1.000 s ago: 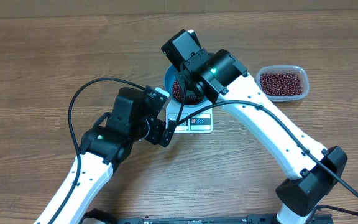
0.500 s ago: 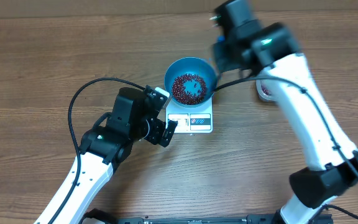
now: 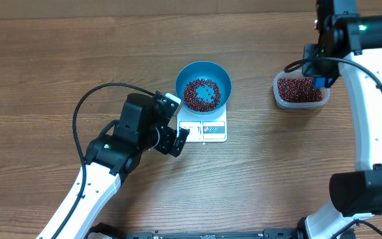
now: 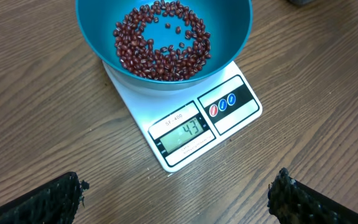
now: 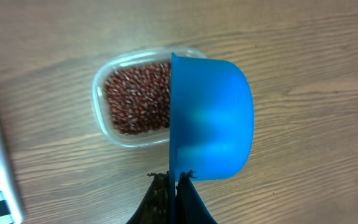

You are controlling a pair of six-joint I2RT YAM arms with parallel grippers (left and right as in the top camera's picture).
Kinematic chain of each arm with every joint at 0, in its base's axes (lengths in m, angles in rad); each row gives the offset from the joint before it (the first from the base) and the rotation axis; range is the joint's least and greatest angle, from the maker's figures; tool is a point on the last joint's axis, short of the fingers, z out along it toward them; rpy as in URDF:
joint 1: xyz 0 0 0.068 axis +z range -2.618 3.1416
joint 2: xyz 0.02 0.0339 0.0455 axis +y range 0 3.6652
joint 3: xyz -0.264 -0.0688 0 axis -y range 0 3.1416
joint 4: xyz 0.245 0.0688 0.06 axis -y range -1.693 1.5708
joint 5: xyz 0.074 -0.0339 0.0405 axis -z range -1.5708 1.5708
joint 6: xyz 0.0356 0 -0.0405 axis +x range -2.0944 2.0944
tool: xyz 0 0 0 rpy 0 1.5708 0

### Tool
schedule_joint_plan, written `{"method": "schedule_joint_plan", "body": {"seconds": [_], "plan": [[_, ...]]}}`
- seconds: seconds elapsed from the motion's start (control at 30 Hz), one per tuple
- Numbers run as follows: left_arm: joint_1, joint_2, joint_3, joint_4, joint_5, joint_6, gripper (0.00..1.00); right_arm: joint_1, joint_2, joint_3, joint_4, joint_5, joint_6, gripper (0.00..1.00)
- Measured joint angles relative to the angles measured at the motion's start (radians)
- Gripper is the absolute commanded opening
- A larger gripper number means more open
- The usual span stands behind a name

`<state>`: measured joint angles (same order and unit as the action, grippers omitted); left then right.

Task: Scoop item into bowl and weigh 150g on scale
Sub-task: 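Move the empty scoop back right and dip it into the beans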

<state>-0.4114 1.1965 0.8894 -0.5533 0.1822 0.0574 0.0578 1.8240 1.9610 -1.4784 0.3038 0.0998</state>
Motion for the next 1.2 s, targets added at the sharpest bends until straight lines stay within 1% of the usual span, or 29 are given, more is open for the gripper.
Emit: {"method": "schedule_joint_plan", "body": {"seconds": [0.2, 0.7, 1.0, 1.2], "plan": [[0.000, 0.000, 0.000, 0.000, 0.000, 0.000, 0.99, 0.000, 0.037, -0.113, 0.098, 0.026, 0.000, 0.04], [0.000, 0.000, 0.000, 0.000, 0.000, 0.000, 0.99, 0.000, 0.039, -0.338, 0.332, 0.042, -0.041, 0.04], [0.000, 0.000, 0.000, 0.000, 0.000, 0.000, 1.00, 0.000, 0.039, -0.380, 0.363, 0.032, -0.048, 0.04], [0.000, 0.000, 0.000, 0.000, 0.000, 0.000, 1.00, 0.000, 0.039, -0.380, 0.373, -0.055, -0.051, 0.04]]}}
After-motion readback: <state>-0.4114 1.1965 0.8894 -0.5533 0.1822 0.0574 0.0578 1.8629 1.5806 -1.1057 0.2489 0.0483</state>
